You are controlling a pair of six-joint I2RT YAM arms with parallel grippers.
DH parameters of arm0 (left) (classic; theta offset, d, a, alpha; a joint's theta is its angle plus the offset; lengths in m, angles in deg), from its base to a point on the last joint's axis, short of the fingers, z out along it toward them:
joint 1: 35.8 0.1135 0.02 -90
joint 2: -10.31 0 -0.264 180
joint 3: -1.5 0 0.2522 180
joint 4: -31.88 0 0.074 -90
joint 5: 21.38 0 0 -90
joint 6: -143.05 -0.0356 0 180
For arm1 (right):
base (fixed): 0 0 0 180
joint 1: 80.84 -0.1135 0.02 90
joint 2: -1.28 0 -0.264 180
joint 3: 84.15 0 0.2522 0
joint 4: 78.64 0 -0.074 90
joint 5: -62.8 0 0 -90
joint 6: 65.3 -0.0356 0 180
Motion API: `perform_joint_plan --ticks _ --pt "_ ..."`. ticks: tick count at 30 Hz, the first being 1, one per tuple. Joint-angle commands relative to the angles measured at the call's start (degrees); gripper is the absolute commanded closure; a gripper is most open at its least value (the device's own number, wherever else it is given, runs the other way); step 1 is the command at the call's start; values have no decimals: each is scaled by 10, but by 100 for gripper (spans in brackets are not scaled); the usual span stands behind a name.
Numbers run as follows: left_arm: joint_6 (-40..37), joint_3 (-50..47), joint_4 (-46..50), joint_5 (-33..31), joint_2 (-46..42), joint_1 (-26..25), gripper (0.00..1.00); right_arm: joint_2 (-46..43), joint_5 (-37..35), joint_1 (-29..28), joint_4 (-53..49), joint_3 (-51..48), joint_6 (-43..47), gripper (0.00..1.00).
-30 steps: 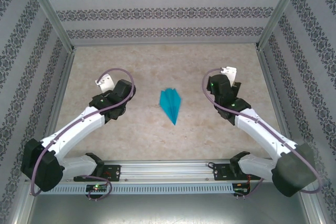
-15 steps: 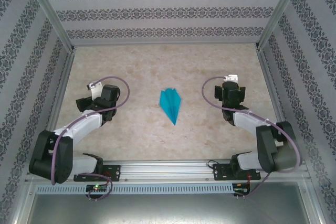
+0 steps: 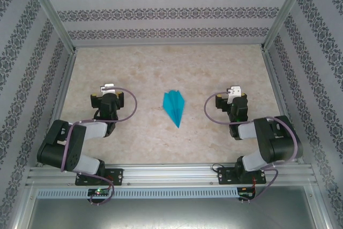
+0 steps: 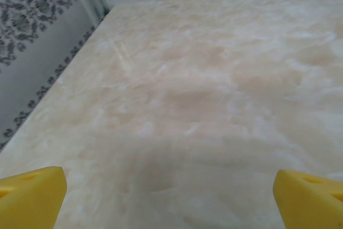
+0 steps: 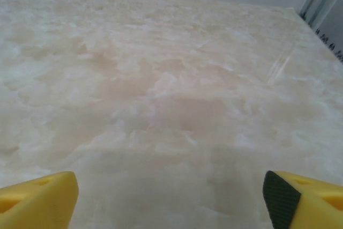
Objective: Fold a paper plane with a square sheet of paper (pick it up from the middle)
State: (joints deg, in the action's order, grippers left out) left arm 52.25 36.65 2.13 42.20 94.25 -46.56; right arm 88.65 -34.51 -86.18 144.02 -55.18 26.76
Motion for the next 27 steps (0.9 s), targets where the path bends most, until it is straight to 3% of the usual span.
perform_joint_plan --ticks 1,8,9,10,11,12,13,14,16,17,27 --pt "-28 -21 -107 55 19 12 0 -14 1 4 7 26 -7 2" --pt "13 -16 -93 160 36 70 0 -9 -34 11 -20 41 -29 2" --pt "11 -20 -156 155 69 75 0 -9 -35 11 -22 41 -29 2" --pt "16 -9 -131 157 70 78 0 -11 -34 12 -30 41 -31 2" --pt "25 11 -41 167 44 80 0 -10 -34 13 -30 41 -32 2" --pt "21 4 -102 160 65 83 0 -10 -34 14 -29 41 -33 2" --pt "30 5 -100 160 69 88 0 -10 -34 15 -30 41 -33 2" --pt "41 16 -36 169 48 94 0 -10 -34 15 -31 41 -33 2" --pt "34 6 -89 166 64 94 0 -11 -34 15 -31 41 -34 2" --pt "38 13 -49 168 51 94 0 -11 -34 16 -32 41 -34 2" --pt "27 9 -67 162 54 86 0 -11 -34 15 -31 41 -35 2"
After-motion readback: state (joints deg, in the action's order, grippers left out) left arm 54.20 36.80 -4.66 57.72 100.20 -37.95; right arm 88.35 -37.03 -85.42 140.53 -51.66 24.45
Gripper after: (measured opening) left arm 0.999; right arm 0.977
